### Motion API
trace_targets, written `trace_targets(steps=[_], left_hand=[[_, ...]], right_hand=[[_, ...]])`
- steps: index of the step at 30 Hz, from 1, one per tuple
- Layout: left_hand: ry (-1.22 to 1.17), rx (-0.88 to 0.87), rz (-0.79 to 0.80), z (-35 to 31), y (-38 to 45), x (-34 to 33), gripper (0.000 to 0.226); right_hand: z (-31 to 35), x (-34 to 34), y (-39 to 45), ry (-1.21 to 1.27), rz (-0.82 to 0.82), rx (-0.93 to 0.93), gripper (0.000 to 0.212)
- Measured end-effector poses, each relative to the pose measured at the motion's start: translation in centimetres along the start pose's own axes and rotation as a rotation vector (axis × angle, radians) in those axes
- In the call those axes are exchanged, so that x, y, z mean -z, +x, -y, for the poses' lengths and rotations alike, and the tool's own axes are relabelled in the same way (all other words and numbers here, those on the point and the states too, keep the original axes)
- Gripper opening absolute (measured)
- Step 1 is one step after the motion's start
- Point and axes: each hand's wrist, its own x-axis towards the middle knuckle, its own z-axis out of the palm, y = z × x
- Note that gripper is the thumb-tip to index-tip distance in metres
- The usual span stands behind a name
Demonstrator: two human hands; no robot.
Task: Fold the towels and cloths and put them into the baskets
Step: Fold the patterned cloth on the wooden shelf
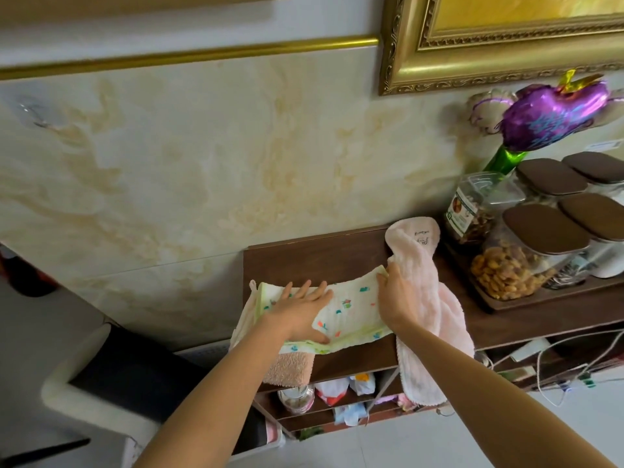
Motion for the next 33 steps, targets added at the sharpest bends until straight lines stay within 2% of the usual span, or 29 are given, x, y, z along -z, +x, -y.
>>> trace_targets(steps=[3,7,10,12,14,15,16,18,20,21,23,27,29,33], left_hand=[[-0.012,0.036,0.005,-0.6,0.5,-0.2,0.100],[-0.029,0.068,0.014,-0.9,0.7,-0.1,0.106],[-0.189,0.069,-0.050,-0.5,0.1,0.3,0.103],[-0.443,0.151,-0.272,0.7,-0.6,0.5,0.081],[-0.699,0.354,-0.604,2.4,-1.9,0.6,0.047],[-0.778,0.473,-0.703,3.2,-2.6,0.6,0.036],[-0.816,0.570,-0.726,3.9,-3.4,0.5,0.034],[-0.932,0.688,-0.613,5.0,-4.6,-0.1,0.052],[-1.143,0.714,-0.480,5.6,-5.6,-1.0,0.069],[-1.311,0.720,-0.433,5.5,-6.0,-1.2,0.070],[-1.547,0.729,-0.384,5.0,-6.7,-1.3,0.057],[-1.667,0.705,-0.414,4.3,-6.7,-1.3,0.047],[-1.659,0.701,-0.460,4.3,-6.5,-1.3,0.047],[-1.735,0.684,-0.418,4.0,-6.3,-1.3,0.051]], right_hand=[[0.4,0.3,0.7,0.008,-0.008,-0.035,0.019],[1.9,0.6,0.6,0.088,-0.037,-0.027,0.023],[3.3,0.6,0.5,0.101,0.020,0.024,0.028],[4.3,0.4,0.5,0.110,0.080,0.016,0.029],[5.3,0.0,0.3,0.115,0.110,-0.001,0.027],[6.0,-0.3,0.2,0.117,0.118,-0.004,0.026],[6.6,-0.7,-0.1,0.121,0.130,0.002,0.026],[8.2,-1.8,-0.9,0.121,0.164,0.024,0.025],[9.9,-3.4,-2.0,0.094,0.208,0.061,0.024],[10.4,-4.0,-2.4,0.072,0.225,0.078,0.024],[11.3,-5.5,-3.5,0.018,0.261,0.117,0.024],[11.5,-7.6,-5.1,-0.050,0.342,0.169,0.016],[11.3,-8.1,-5.4,-0.061,0.346,0.204,0.018],[10.9,-8.0,-5.4,-0.008,0.327,0.210,0.023]])
